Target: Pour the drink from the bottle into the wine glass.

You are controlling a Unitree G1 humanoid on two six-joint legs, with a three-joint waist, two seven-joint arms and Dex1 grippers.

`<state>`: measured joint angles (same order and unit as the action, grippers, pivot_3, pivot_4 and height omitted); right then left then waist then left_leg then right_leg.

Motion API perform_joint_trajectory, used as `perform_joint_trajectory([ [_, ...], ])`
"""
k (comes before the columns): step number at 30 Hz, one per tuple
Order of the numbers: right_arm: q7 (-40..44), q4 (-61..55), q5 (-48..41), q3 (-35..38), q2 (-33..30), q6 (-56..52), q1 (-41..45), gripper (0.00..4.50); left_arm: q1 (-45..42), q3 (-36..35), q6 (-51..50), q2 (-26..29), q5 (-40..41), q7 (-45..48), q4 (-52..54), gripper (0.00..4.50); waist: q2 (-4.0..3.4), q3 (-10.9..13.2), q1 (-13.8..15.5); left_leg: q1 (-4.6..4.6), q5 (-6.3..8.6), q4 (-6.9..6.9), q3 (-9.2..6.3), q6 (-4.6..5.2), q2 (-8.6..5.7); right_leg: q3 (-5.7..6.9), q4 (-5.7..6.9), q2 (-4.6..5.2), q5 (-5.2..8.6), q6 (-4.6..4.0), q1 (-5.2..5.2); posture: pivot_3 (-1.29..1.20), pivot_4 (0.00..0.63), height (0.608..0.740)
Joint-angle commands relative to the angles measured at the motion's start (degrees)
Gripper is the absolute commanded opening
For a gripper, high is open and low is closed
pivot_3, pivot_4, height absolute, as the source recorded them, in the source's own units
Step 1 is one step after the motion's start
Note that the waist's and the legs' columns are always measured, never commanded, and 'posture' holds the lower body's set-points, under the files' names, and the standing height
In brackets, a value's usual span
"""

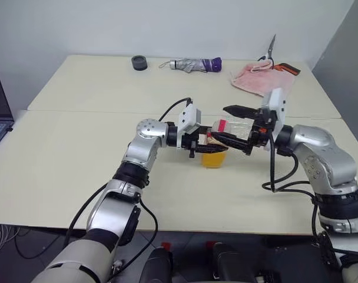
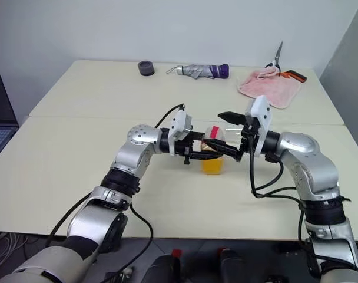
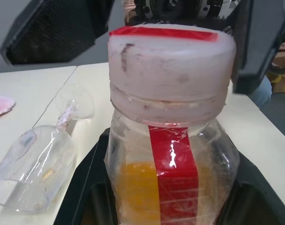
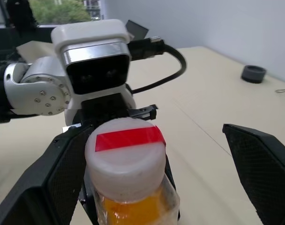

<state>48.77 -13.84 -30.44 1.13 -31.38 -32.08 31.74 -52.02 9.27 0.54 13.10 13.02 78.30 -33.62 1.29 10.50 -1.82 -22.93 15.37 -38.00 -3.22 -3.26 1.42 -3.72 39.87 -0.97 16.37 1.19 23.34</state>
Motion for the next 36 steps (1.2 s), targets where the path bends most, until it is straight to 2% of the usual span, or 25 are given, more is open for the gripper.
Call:
perform_joint_trajectory([
  [1, -6.4, -12.5, -1.6, 3.5, -0.1, -2.5, -4.6, 4.5, 0.3, -0.6, -0.3, -0.3, 1.8, 0.3, 3.7, 1.9, 0.0, 0.0, 0.0, 0.0, 0.0, 0.02, 0.01, 0.0, -0.01, -0.01, -0.02, 0.0, 0.0, 0.0, 0.0, 0.0, 0.15, 0.74],
  [6, -15.3, -23.6, 0.0, 0.9, 2.5, -5.6, -9.6, 4.5, 0.7, -0.6, -0.7, -0.5, 1.9, 0.0, 4.1, 1.9, 0.0, 0.0, -0.2, 0.03, 0.0, -0.03, 0.03, 0.0, 0.0, -0.05, 0.04, -0.03, 0.0, 0.01, 0.0, 0.0, 0.15, 0.74],
  [11, -22.4, -24.7, 7.0, -2.6, 4.6, -4.3, -8.9, 4.5, 0.4, -0.7, -0.7, -0.9, 1.9, 0.0, 3.6, 1.9, 0.0, 0.0, -0.1, 0.08, -0.01, -0.07, 0.01, -0.01, 0.01, -0.05, 0.09, -0.09, 0.01, 0.02, 0.0, 0.0, 0.15, 0.74],
  [21, -22.8, -22.2, 11.6, -3.5, 4.2, -1.6, -9.0, 4.5, -0.2, -0.7, -0.4, -1.1, 1.7, 0.3, 2.8, 1.9, 0.0, 0.0, -0.1, 0.04, -0.01, -0.05, 0.02, -0.01, 0.0, -0.05, 0.03, -0.07, 0.0, 0.01, 0.0, 0.0, 0.15, 0.74],
  [36, -23.1, -24.6, 8.8, 0.1, 4.4, -2.9, -12.0, 4.5, -0.2, -0.9, -0.1, -0.4, 1.5, 0.5, 2.2, 1.9, 0.0, 0.0, -0.1, 0.04, 0.0, -0.05, 0.02, 0.0, -0.01, -0.05, 0.04, -0.07, 0.0, 0.01, 0.0, 0.0, 0.15, 0.74],
])
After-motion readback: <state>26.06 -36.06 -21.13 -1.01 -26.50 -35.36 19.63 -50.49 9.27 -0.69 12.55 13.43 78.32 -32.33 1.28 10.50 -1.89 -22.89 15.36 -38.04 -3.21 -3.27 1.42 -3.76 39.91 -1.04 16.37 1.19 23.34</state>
